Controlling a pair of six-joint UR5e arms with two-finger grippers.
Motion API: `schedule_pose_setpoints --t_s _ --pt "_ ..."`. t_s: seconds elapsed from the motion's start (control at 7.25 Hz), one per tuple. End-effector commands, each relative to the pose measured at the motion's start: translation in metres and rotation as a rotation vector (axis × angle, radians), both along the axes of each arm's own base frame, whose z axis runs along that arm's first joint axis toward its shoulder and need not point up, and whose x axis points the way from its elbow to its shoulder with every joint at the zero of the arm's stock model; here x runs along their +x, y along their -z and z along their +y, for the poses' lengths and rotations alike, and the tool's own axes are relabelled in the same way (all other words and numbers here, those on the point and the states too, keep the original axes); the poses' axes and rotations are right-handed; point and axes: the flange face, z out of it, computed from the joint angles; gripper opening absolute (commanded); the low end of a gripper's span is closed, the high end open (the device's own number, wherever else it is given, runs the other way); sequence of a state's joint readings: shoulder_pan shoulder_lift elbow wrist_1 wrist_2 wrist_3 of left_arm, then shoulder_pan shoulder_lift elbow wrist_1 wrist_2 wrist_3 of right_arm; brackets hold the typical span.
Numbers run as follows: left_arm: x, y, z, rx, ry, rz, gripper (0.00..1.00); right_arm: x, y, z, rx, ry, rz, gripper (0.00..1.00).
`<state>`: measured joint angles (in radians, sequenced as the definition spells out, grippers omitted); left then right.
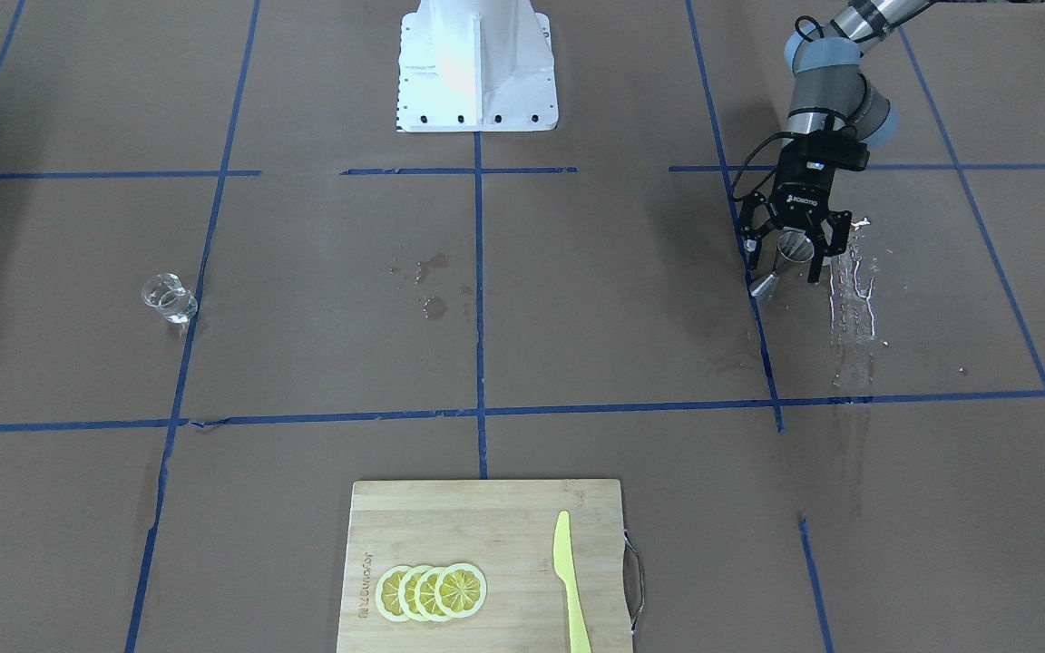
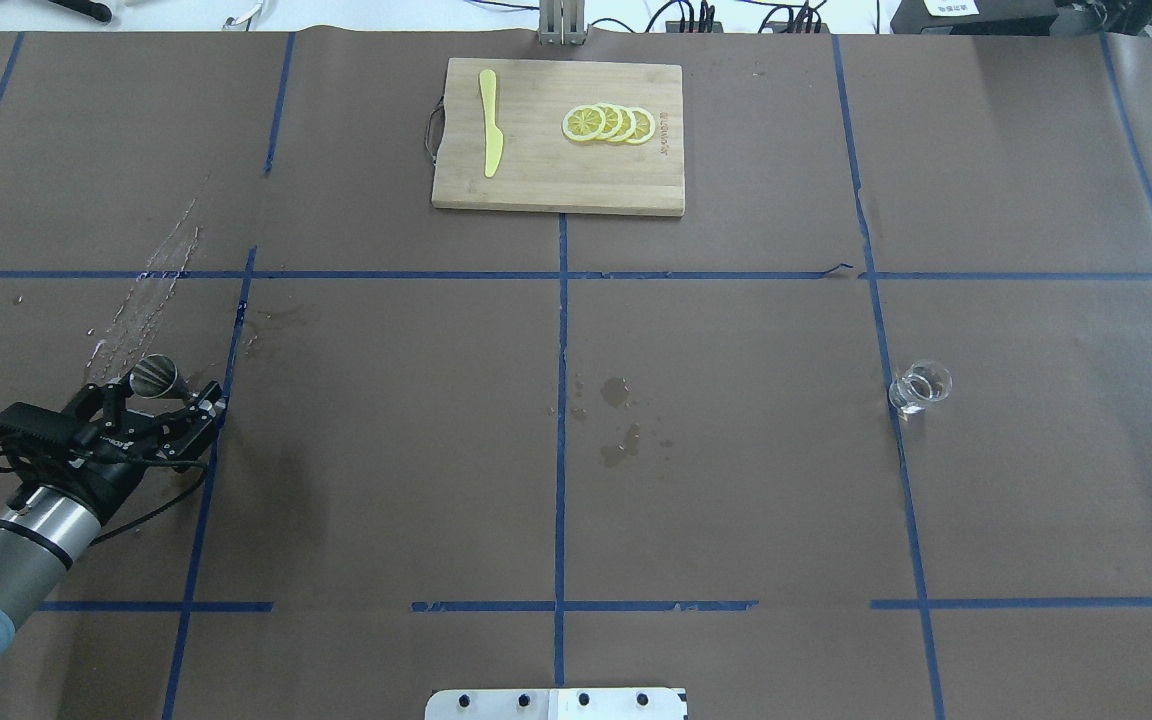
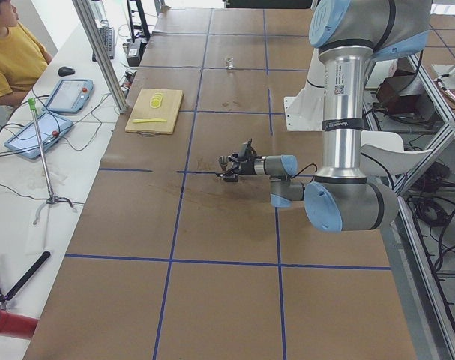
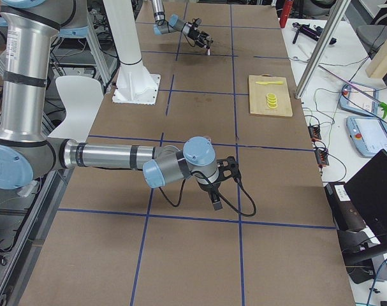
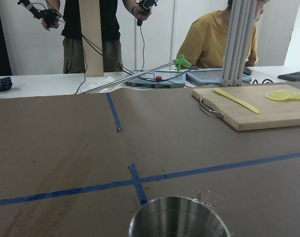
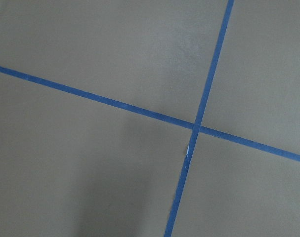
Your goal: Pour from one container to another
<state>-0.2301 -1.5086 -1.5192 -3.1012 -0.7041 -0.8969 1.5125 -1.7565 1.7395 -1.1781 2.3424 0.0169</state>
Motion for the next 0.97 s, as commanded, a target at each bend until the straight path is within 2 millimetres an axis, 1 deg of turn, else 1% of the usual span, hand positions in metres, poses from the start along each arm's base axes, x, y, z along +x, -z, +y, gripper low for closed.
schedule_pose_setpoints --t_s 0.0,0.28,0.55,0.83 --pt "0.002 -0.006 0.000 -0.003 0.000 -0.011 0.68 0.000 0.000 0.000 0.000 0.000 0.000 1.00" --pt "0.006 -0.009 0.004 -0.004 -0.013 -0.012 0.63 0.000 0.000 0.000 0.000 0.000 0.000 1.00" --pt "0.008 -0.013 0.007 -0.010 -0.020 -0.012 0.61 0.000 0.001 0.000 0.001 -0.001 0.000 1.00" --pt "0.010 -0.016 0.011 -0.014 -0.029 -0.011 0.61 0.000 0.001 0.000 0.003 0.000 0.000 1.00"
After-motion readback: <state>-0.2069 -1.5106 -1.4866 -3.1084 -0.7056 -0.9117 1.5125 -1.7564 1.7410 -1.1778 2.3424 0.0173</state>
